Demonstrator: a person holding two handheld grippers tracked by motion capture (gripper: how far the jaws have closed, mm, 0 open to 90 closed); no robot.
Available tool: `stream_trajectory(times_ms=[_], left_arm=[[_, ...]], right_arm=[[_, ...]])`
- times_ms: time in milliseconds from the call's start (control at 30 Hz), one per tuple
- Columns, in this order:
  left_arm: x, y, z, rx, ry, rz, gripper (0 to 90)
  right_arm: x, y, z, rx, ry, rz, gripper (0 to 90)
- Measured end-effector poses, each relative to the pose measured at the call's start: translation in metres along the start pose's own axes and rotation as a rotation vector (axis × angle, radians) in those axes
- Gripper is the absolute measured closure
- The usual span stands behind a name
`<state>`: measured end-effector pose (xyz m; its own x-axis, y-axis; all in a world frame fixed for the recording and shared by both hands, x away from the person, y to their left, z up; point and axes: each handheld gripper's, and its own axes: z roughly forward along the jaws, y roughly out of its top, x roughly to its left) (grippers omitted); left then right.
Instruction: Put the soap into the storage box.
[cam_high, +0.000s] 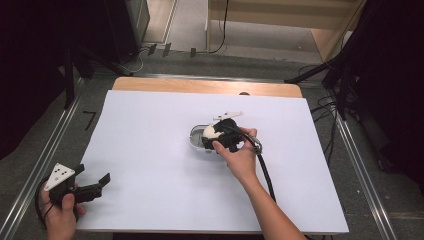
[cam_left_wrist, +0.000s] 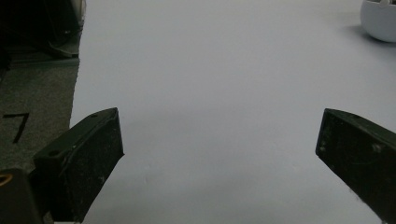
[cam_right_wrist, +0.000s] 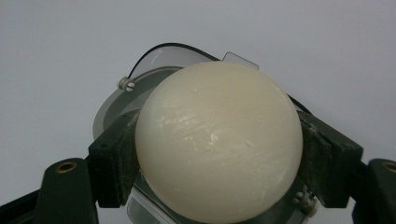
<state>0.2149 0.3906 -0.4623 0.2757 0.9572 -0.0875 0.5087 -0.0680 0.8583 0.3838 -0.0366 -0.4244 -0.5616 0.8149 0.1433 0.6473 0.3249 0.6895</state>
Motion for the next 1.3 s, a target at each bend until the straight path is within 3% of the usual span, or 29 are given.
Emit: stream_trajectory(times_ms=[667,867,1300], left_arm=[[0.0,0.0,0.0,0.0,0.0,-0.001,1.3],[0.0,0.0,0.0,-0.001,0.0,-0.001,1.3],[0.0,0.0,0.0,0.0,-0.001,0.0,1.3]], right_arm=[[0.003,-0.002,0.01,0.025,-0.037,0.022,23.7],[0.006,-0.003,0.009,0.004,-0.03,0.005,23.4],[0.003,-0.003,-0.006,-0.042,-0.031,0.015,23.1]])
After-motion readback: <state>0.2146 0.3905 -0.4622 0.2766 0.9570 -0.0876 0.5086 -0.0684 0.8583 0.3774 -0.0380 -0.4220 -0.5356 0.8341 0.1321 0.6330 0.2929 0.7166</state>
